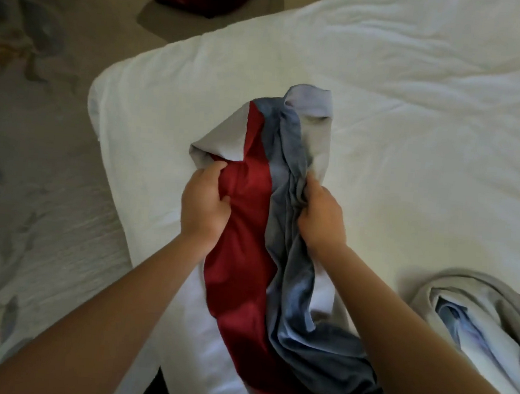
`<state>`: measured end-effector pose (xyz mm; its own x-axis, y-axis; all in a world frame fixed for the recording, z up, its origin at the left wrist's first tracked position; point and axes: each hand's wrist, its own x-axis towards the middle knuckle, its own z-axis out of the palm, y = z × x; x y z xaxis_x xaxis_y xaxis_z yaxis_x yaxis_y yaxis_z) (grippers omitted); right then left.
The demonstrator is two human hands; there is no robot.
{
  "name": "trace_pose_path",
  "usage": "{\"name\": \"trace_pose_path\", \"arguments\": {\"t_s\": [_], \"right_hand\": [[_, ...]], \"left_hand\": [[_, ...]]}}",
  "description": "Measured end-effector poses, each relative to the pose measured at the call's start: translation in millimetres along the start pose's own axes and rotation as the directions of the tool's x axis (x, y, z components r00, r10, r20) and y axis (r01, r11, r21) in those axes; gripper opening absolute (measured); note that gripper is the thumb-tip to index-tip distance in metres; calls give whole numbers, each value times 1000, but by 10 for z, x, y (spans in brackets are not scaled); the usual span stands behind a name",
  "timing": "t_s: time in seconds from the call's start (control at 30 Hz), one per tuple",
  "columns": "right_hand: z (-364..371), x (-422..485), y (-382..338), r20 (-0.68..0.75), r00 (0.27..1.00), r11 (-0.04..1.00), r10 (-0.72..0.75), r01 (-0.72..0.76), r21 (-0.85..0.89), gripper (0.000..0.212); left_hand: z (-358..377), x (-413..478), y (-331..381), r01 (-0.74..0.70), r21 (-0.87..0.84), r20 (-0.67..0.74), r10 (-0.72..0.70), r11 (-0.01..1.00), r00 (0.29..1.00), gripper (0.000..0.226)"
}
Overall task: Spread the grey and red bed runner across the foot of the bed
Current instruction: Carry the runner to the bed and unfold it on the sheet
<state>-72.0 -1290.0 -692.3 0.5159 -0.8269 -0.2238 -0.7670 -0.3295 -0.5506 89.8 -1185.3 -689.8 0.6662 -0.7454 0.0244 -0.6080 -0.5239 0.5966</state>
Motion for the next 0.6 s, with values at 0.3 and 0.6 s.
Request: {"name": "trace_pose_path", "arguments": {"t_s": [0.3,0.6], "right_hand": [[-117,1028,-900,-9,972,963,-235,234,134,41],[-144,1379,-664,75,997,990,4,7,-143,43]], "left_hand": [[-732,878,-428,-79,34,-100,82,996,992,31],[-755,1261,-653,-68,166,-117,88,984,989,49]]}}
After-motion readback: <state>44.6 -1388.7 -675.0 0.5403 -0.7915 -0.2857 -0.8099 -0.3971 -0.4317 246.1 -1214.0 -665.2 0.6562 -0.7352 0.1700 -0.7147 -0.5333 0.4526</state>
